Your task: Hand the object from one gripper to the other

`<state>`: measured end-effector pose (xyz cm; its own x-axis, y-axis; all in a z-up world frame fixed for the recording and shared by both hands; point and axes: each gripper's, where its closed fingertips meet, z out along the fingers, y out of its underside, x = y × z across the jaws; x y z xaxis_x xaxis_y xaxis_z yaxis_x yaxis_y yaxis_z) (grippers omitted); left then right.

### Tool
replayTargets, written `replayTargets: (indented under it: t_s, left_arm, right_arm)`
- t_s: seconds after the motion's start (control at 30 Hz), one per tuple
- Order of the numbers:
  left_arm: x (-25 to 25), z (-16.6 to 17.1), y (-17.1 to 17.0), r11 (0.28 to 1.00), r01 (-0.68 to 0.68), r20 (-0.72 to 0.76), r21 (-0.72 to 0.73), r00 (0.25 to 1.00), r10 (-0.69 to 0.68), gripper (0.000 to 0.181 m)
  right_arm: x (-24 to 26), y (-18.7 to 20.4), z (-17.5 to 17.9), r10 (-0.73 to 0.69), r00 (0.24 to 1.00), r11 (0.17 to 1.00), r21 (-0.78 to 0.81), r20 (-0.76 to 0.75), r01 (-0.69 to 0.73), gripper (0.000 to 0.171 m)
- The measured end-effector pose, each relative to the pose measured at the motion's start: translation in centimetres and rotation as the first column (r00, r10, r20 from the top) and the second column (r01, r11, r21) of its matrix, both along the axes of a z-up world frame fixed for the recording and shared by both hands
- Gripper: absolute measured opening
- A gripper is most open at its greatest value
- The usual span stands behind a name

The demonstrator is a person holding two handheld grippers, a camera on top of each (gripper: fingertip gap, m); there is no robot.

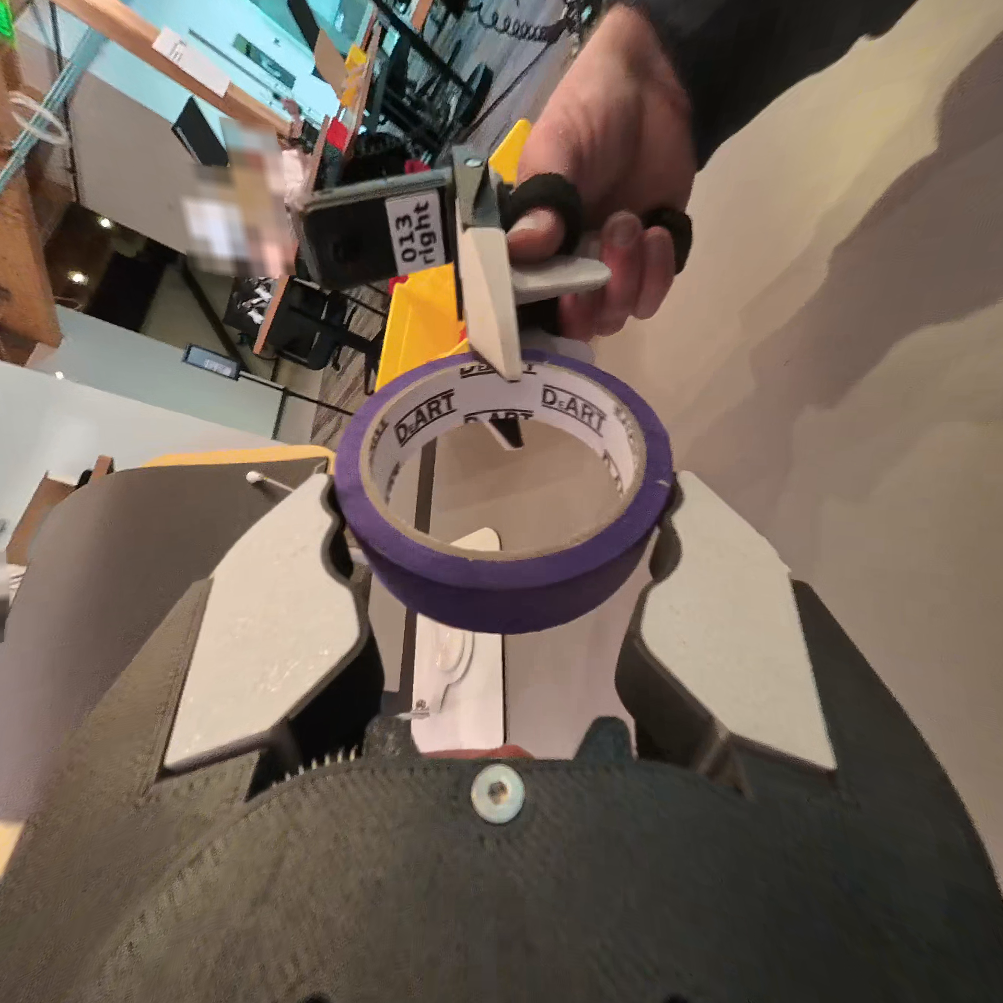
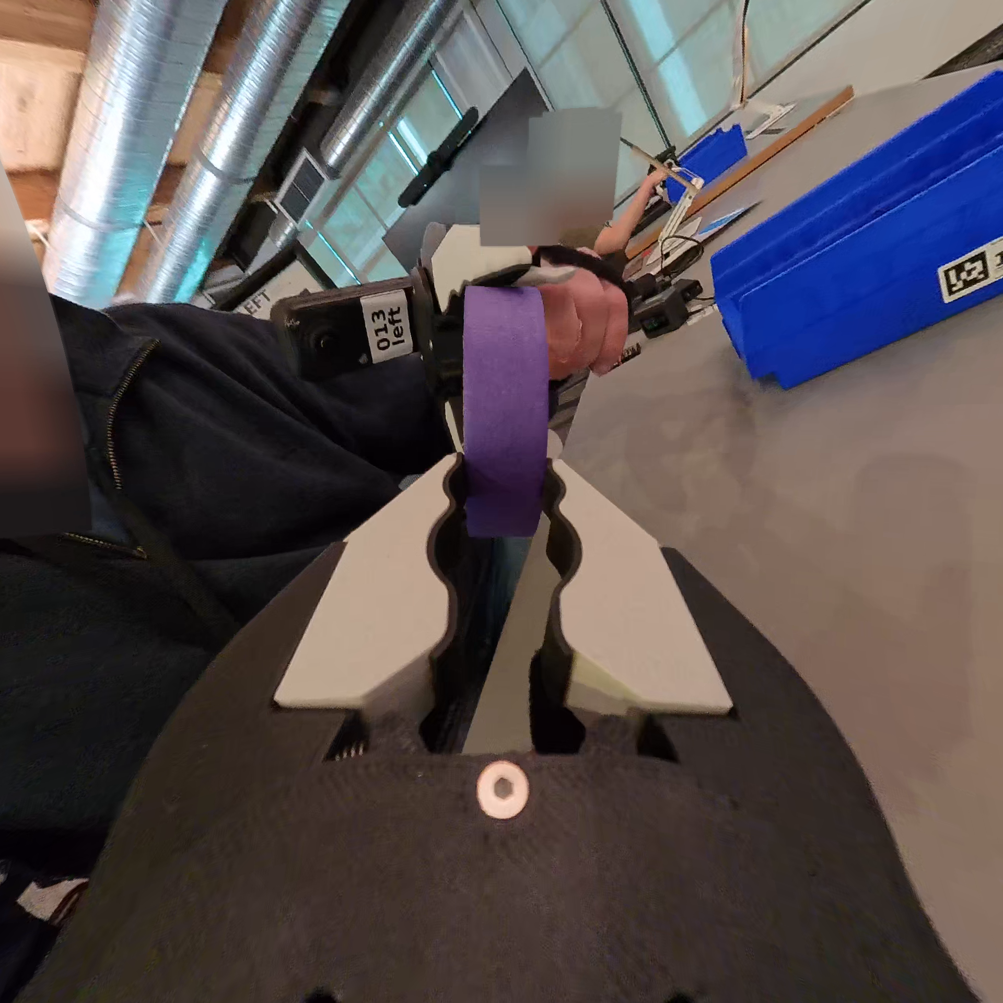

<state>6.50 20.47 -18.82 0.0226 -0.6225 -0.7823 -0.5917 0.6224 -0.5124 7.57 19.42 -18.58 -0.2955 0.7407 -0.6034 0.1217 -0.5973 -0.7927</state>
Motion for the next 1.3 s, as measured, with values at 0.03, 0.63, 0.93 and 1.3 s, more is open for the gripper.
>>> replayTargets:
  t_s: [0.03, 0.63, 0.93, 1.3]
  left_arm:
    - [0.1, 0.0, 0.0, 1.0, -0.004, 0.005, -0.006, 1.0, 0.004, 0.108]
    - [-0.8, 3.2, 0.4, 0.778, 0.116, 0.357, -0.618, 0.923, 0.146, 0.106]
    - [0.2, 2.5, -0.6, 0.589, 0.213, 0.336, -0.78, 0.936, 0.107, 0.106]
    - [0.8, 1.8, -1.3, 0.558, 0.208, 0.304, -0.803, 0.949, 0.084, 0.107]
  right_arm:
    - [0.0, 0.0, -0.1, 0.003, 1.0, 1.0, -0.004, 0.004, -0.003, 0.025]
    - [0.7, 2.1, 3.5, -0.341, 0.933, 0.779, 0.522, -0.112, 0.348, 0.107]
    - [-1.8, 0.4, 2.6, -0.298, 0.953, 0.83, 0.475, -0.063, 0.291, 0.102]
    - [-2.1, -0.1, 2.4, -0.28, 0.958, 0.822, 0.498, -0.068, 0.276, 0.093]
